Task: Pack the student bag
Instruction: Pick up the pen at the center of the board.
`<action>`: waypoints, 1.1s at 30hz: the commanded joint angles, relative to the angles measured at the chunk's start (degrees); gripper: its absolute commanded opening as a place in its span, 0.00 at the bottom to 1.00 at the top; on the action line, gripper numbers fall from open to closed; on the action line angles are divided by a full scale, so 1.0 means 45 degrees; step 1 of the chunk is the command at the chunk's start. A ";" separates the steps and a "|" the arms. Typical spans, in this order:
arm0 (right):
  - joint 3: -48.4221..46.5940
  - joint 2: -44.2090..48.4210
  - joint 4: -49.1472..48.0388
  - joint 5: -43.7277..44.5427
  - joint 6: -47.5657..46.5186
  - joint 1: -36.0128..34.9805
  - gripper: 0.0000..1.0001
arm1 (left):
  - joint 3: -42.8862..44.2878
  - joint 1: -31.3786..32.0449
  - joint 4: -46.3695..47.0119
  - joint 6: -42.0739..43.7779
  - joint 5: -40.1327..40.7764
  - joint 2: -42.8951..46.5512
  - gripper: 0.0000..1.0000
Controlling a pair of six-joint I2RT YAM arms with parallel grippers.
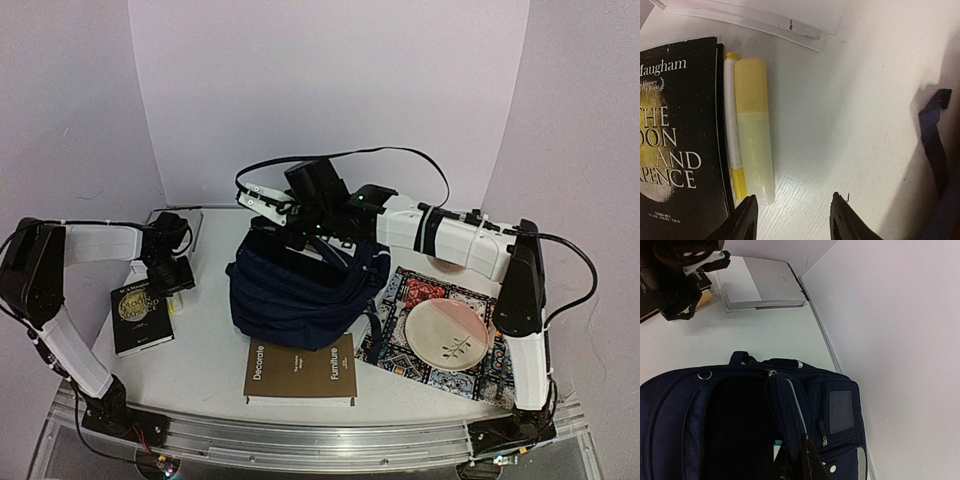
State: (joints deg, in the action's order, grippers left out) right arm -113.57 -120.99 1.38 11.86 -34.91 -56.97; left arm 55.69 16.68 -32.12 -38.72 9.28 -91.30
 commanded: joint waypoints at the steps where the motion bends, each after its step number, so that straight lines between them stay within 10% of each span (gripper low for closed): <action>1: -0.0116 0.0460 -0.1247 0.0185 0.0126 -0.0148 0.00 | 0.1317 -0.0339 -0.0056 0.0579 0.1178 -0.0873 0.51; 19: -0.0016 0.0441 -0.1245 0.0211 0.0102 -0.0139 0.00 | 0.2275 -0.0815 0.0419 0.0641 0.1681 -0.3672 0.48; 33: -0.0076 0.0397 -0.1263 0.0278 0.0024 -0.0149 0.00 | 0.0950 -0.0809 0.0980 0.0831 -0.0602 -0.3105 0.20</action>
State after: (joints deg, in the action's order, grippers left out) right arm -112.84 -120.99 1.04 11.86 -34.74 -57.19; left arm 63.74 13.02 -27.80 -35.54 12.75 -107.59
